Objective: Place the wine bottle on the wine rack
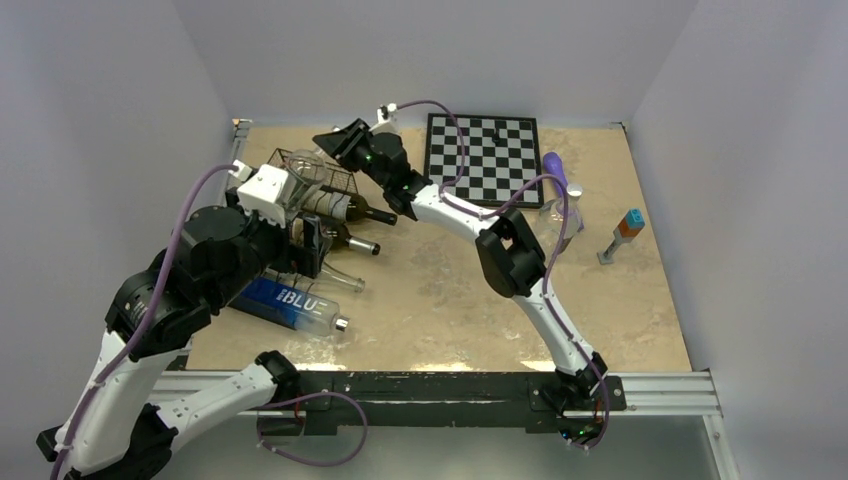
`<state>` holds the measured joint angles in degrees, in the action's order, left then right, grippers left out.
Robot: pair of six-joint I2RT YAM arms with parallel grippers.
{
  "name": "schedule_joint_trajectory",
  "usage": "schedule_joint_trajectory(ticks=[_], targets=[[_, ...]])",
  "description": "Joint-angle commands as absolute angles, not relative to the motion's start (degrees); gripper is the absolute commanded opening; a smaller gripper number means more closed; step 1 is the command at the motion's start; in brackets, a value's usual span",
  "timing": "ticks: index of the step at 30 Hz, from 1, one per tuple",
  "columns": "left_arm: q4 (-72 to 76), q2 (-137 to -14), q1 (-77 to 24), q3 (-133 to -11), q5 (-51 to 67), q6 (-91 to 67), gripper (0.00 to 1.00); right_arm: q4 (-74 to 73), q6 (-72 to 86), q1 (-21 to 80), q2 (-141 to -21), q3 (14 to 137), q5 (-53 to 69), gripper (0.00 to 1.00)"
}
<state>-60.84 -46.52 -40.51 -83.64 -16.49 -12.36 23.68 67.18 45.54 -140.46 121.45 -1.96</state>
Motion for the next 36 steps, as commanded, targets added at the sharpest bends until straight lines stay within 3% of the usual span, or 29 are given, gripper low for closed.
schedule_joint_trajectory(ticks=[1, 13, 19, 25, 36], targets=[[-57.85, -47.62, -40.35, -82.9, -16.73, -11.79, 0.99, 34.59, 73.56, 46.67, -136.96, 120.99, -0.16, 0.0], [-59.25, -52.04, -39.24, -80.15, -21.32, -21.48, 0.99, 38.76, 76.89, 46.35, -131.39, 106.3, 5.06, 0.0], [-58.41, -54.68, -30.25, -76.24, -14.79, -28.81, 0.96, 39.01, 78.39, 46.15, -127.46, 98.55, 7.46, 0.0], [-54.7, -55.87, -21.98, -71.66, -16.12, -33.9, 0.95, 39.6, 81.79, 45.89, -125.86, 93.98, 10.19, 0.0], [-39.58, -57.4, -6.36, -62.09, -11.08, -37.27, 0.94, 37.86, 85.67, 45.21, -120.91, 85.22, 15.87, 0.0]])
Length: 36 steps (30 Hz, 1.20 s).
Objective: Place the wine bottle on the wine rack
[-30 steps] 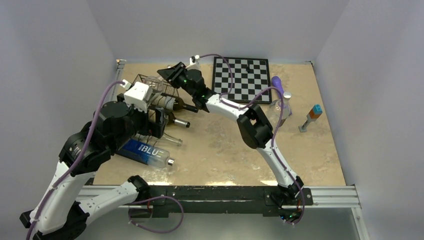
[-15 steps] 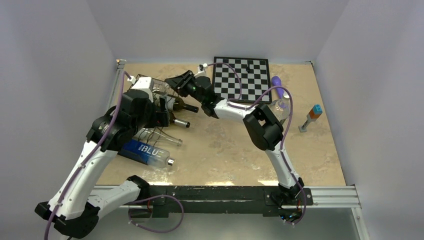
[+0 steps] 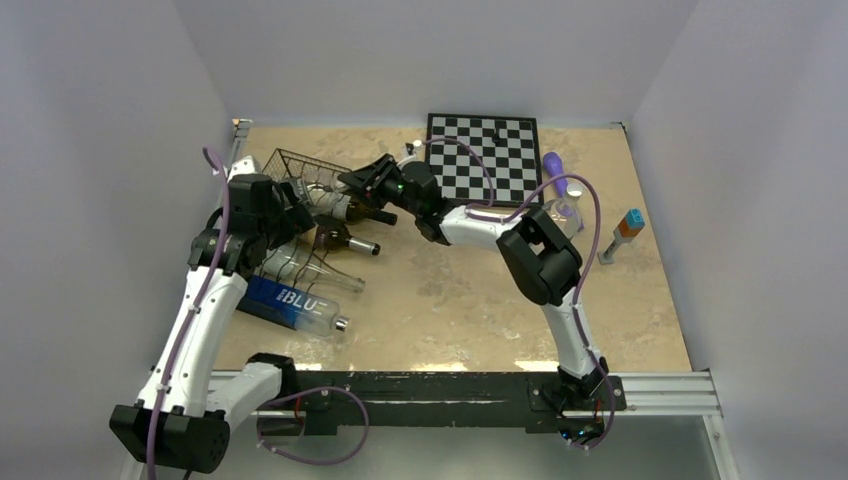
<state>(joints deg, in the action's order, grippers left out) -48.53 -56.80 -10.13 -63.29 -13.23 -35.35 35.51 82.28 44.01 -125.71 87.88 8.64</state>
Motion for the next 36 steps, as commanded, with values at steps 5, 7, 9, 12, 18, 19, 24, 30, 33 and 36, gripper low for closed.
schedule_joint_trajectory(ticks=[5, 7, 9, 12, 18, 19, 24, 30, 33, 36], targets=[[-37.32, -61.3, -2.87, -64.9, -9.98, -33.52, 0.94, 37.23, 85.42, 43.51, -121.2, 85.92, 22.95, 0.0], [-36.48, -63.44, -2.54, -65.23, -10.59, -33.52, 0.93, 37.28, 85.98, 43.08, -121.17, 85.87, 24.67, 0.0], [-33.94, -64.61, -2.0, -63.71, -9.35, -34.1, 0.91, 37.21, 86.62, 42.99, -120.99, 85.96, 26.34, 0.0], [-29.47, -65.94, -1.55, -61.66, -7.28, -34.3, 0.86, 35.72, 87.71, 43.01, -120.77, 86.7, 28.45, 0.0], [-26.76, -69.45, -1.18, -62.72, -7.6, -32.75, 0.83, 38.68, 97.18, 43.2, -120.72, 83.8, 30.12, 0.0], [-26.05, -69.85, -1.17, -62.85, -7.37, -32.34, 0.83, 39.8, 98.74, 43.36, -120.6, 82.86, 29.84, 0.0], [-25.81, -72.09, -1.14, -63.4, -8.25, -30.96, 0.82, 43.0, 105.59, 44.86, -121.29, 80.62, 30.37, 0.0], [-25.92, -73.5, -1.19, -64.01, -9.0, -29.37, 0.83, 43.13, 109.46, 47.56, -122.53, 81.9, 30.74, 0.0], [-26.06, -73.66, -1.14, -63.82, -9.37, -28.82, 0.83, 43.48, 111.42, 48.81, -124.18, 83.16, 30.7, 0.0], [-26.52, -73.9, -1.09, -63.77, -9.97, -28.21, 0.83, 44.79, 113.32, 50.06, -126.12, 84.52, 31.41, 0.0]])
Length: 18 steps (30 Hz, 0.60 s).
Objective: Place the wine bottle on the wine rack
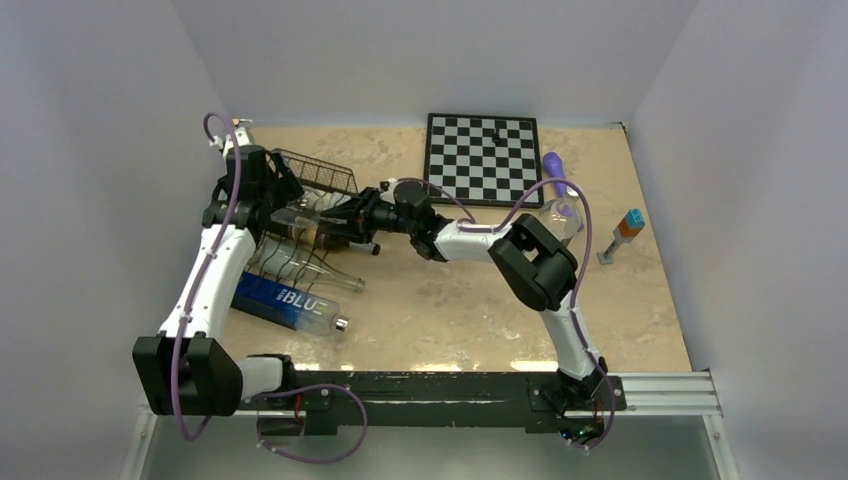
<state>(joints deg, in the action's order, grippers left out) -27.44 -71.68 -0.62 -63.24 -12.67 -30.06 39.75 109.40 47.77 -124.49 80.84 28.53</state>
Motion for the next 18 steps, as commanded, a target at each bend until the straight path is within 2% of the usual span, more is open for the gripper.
schedule_joint_trajectory(ticks=[1, 18], targets=[[-26.61, -73.96, -1.14, -63.73, -10.08, -28.03, 0.83, 45.02, 113.82, 50.52, -126.58, 84.62, 31.65, 0.0], [-27.71, -74.18, -0.82, -64.28, -9.5, -27.42, 0.84, 43.62, 119.15, 51.79, -133.08, 84.91, 34.77, 0.0]])
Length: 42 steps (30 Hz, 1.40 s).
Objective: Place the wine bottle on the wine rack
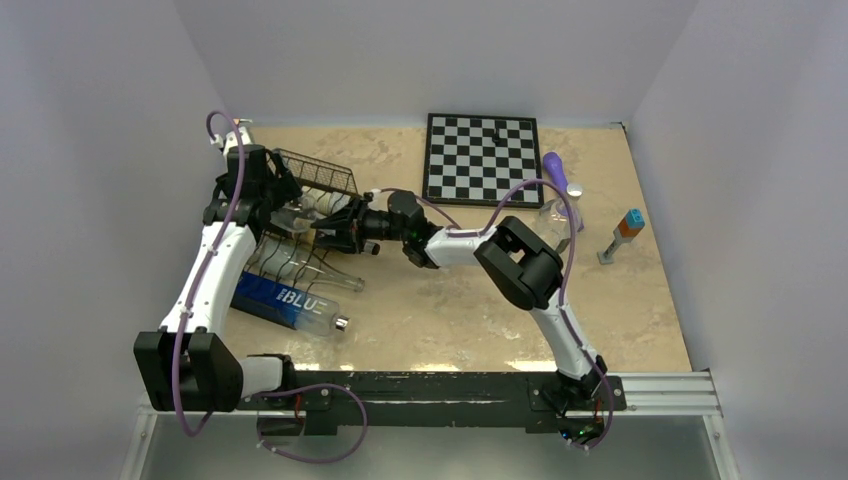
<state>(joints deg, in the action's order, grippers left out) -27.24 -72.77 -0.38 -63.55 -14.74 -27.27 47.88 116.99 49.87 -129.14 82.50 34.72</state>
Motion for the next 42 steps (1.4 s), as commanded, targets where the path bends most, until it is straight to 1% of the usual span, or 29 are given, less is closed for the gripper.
schedule_joint_trajectory(ticks=[1, 4, 5, 9, 12, 15, 16, 22, 27, 34, 39, 42], targets=[[-27.81, -73.99, -0.87, -64.39, -9.49, -27.42, 0.84, 43.71, 119.36, 51.73, -133.53, 84.71, 34.83, 0.0], [-28.31, -73.2, -0.87, -64.51, -9.4, -27.42, 0.85, 44.56, 120.32, 51.6, -134.28, 83.16, 34.44, 0.01], [-28.42, -72.72, -0.85, -64.59, -9.4, -27.42, 0.85, 44.98, 120.52, 51.53, -134.22, 82.62, 34.23, 0.06], [-28.65, -71.42, -0.76, -64.86, -9.15, -27.42, 0.87, 44.26, 119.61, 51.03, -132.92, 81.79, 33.94, 0.35], [-28.82, -70.78, -0.74, -65.15, -9.05, -27.51, 0.87, 40.99, 117.39, 50.43, -131.14, 81.24, 34.06, 0.54], [-29.0, -70.34, -0.78, -65.35, -9.1, -27.41, 0.88, 39.41, 116.04, 49.81, -129.69, 79.77, 33.73, 0.67], [-28.94, -70.22, -0.79, -65.24, -9.32, -27.38, 0.88, 39.72, 115.83, 49.69, -129.27, 79.13, 33.46, 0.69], [-29.33, -70.4, -0.45, -65.89, -11.04, -26.51, 0.89, 38.38, 111.13, 49.03, -126.56, 78.23, 35.0, 0.76], [-29.78, -70.23, -0.22, -66.68, -11.58, -26.28, 0.9, 34.1, 104.88, 48.19, -124.03, 81.29, 36.65, 0.81], [-30.64, -70.07, 0.0, -67.07, -11.99, -26.46, 0.9, 32.1, 99.45, 47.99, -121.75, 84.42, 38.76, 0.88], [-31.24, -69.32, 0.0, -67.6, -12.05, -26.46, 0.91, 29.86, 93.41, 47.9, -118.84, 85.01, 39.56, 0.89], [-31.95, -68.43, 1.91, -68.2, -11.79, -26.41, 0.92, 27.56, 90.3, 47.9, -116.72, 84.22, 38.98, 0.88]])
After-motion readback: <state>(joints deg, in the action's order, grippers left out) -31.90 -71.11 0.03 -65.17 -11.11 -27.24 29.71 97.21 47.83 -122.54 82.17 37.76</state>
